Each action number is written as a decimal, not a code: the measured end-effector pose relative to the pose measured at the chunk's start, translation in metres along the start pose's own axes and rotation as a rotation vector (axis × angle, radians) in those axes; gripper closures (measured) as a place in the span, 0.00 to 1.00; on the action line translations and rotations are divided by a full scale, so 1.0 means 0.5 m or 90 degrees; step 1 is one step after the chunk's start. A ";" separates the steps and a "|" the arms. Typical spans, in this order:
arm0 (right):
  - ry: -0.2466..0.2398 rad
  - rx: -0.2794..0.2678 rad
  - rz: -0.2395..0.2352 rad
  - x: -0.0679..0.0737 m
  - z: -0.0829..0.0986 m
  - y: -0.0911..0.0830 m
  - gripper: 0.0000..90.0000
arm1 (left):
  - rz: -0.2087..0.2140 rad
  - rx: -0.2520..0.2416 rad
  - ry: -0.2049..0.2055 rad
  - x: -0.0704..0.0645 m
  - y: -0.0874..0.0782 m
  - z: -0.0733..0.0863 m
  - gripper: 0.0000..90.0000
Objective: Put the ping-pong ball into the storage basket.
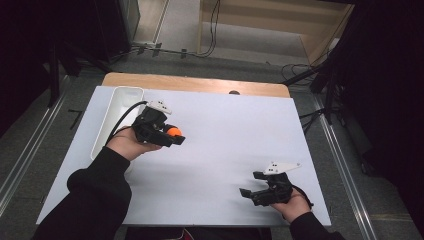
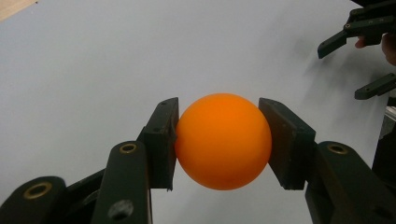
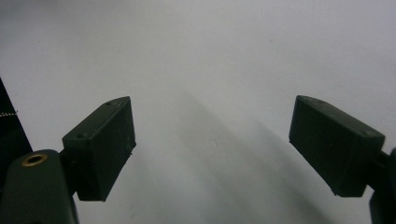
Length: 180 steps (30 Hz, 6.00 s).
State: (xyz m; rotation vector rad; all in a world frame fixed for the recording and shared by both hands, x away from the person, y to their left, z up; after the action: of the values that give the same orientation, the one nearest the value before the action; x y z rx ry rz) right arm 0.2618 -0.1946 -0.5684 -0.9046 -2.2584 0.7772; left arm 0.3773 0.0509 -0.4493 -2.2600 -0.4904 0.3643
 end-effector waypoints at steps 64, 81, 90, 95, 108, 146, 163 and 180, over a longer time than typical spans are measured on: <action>0.000 -0.016 0.007 -0.003 -0.007 -0.004 0.15 | -0.131 -0.035 -0.096 0.138 -0.091 0.039 0.56; 0.001 -0.010 0.004 -0.001 -0.005 -0.003 0.15 | -0.170 -0.037 -0.127 0.177 -0.106 0.057 0.56; -0.002 -0.010 0.002 0.000 -0.005 -0.002 0.15 | -0.183 -0.041 -0.147 0.193 -0.114 0.066 0.56; -0.003 -0.010 0.004 -0.001 -0.005 -0.002 0.15 | -0.192 -0.042 -0.164 0.205 -0.120 0.073 0.56; -0.004 -0.011 0.005 -0.001 -0.005 -0.002 0.15 | -0.204 -0.046 -0.186 0.226 -0.130 0.087 0.56; -0.008 -0.007 0.006 -0.001 -0.004 -0.001 0.15 | -0.238 -0.030 -0.252 0.275 -0.127 0.131 0.56; -0.005 -0.006 0.002 0.001 -0.004 0.000 0.15 | -0.239 -0.017 -0.284 0.296 -0.101 0.160 0.56; -0.002 -0.013 -0.001 -0.005 -0.003 -0.003 0.15 | -0.235 0.002 -0.297 0.302 -0.080 0.163 0.56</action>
State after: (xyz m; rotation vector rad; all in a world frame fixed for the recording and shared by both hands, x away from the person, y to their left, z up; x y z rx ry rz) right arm 0.2637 -0.1970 -0.5671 -0.9115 -2.2742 0.7563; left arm 0.4686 0.1964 -0.4884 -2.0183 -1.1258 0.6996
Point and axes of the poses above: each handheld gripper's, and its own axes: y roughly forward along the jaws, z roughly out of its underside, x roughly to its left, the point moved 10 cm from there along y, roughly forward along the jaws, and after that the axes turned 4 degrees about y, right-handed, at the moved point
